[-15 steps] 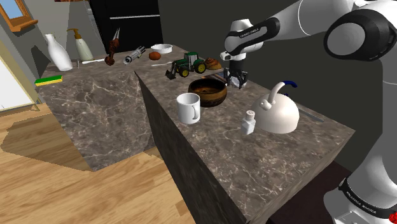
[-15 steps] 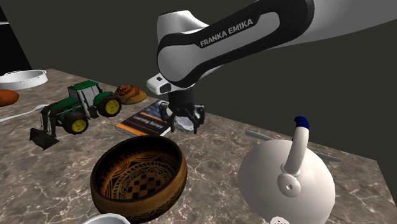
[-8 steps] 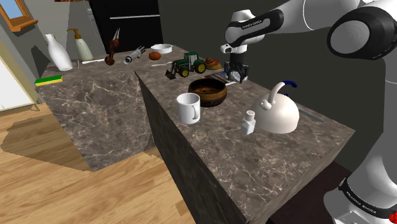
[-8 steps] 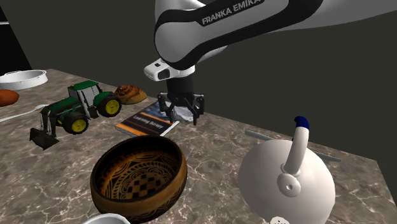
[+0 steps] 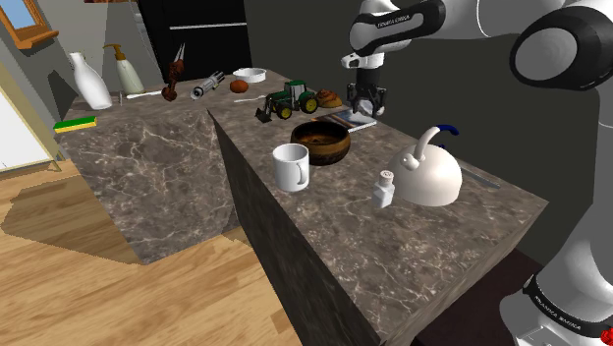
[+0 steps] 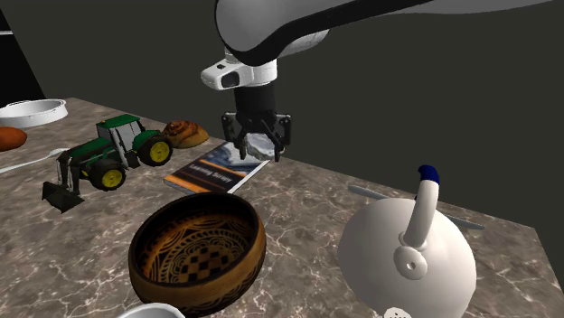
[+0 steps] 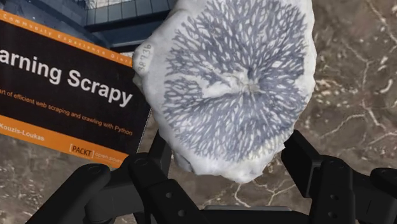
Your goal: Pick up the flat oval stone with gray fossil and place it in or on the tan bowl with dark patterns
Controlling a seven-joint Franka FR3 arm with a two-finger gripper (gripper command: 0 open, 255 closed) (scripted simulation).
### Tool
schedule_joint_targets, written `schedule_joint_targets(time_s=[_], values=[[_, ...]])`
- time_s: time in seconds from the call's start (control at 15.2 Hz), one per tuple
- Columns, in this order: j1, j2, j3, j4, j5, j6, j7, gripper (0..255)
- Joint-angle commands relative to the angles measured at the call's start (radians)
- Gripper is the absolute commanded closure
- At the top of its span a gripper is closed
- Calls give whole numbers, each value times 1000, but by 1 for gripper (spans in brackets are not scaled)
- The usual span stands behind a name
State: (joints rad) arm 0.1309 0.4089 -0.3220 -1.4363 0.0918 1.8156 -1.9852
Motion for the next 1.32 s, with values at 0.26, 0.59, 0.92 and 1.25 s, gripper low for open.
schedule_joint_targets(time_s=[0.26, 0.59, 0.92, 1.25], values=[[-5, -1, -2, 81, -1, -82, 0, 255], [-12, 6, -3, 160, 1, -153, 0, 255], [-20, 20, -4, 237, 4, -217, -2, 255], [70, -32, 22, 163, -19, -194, 105, 255]])
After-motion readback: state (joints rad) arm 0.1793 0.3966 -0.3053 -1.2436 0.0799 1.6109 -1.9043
